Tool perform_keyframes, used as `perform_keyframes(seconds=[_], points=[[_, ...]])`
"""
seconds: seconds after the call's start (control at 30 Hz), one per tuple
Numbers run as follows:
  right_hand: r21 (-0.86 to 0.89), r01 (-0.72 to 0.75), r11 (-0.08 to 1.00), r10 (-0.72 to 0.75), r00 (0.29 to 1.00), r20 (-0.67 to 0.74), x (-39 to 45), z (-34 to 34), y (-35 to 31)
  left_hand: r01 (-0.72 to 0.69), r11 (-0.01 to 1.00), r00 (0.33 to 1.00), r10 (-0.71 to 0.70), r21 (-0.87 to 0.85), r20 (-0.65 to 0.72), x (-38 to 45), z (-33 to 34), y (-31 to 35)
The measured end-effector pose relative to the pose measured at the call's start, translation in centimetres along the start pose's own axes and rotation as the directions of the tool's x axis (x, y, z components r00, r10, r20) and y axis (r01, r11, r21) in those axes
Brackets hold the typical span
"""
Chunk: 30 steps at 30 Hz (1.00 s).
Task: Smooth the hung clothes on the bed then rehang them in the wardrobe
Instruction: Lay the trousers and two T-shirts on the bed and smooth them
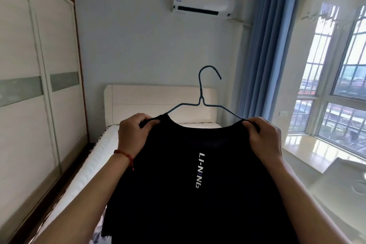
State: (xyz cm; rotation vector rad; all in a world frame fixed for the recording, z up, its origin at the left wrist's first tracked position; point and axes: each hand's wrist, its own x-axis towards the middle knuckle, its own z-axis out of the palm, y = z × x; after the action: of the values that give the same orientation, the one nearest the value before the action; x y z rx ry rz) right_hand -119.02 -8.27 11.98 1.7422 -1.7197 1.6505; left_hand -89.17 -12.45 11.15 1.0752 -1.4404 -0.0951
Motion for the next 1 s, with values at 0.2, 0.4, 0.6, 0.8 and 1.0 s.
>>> perform_keyframes(seconds=[0.2,0.4,0.6,0.8,1.0], points=[[-0.008,-0.037,0.999,0.037,0.998,0.053,0.0,1.8,4.0,0.083,0.996,0.988,-0.087,0.031,0.126,-0.6,2.4,-2.6],[-0.045,-0.091,0.995,0.098,0.975,0.199,0.5,7.0,8.8,0.164,0.983,0.964,-0.177,0.077,0.199,-0.8,7.2,-8.3],[-0.096,-0.149,0.984,0.172,0.937,0.305,2.5,15.6,14.3,0.264,0.957,0.934,-0.285,0.121,0.216,1.1,13.9,-16.2],[-0.112,-0.23,0.967,0.255,0.89,0.377,4.4,23.2,18.8,0.323,0.93,0.9,-0.36,0.177,0.245,3.7,19.3,-23.0],[-0.172,-0.324,0.93,0.366,0.813,0.452,3.9,29.6,23.7,0.368,0.896,0.852,-0.432,0.25,0.297,3.6,24.0,-29.3]])
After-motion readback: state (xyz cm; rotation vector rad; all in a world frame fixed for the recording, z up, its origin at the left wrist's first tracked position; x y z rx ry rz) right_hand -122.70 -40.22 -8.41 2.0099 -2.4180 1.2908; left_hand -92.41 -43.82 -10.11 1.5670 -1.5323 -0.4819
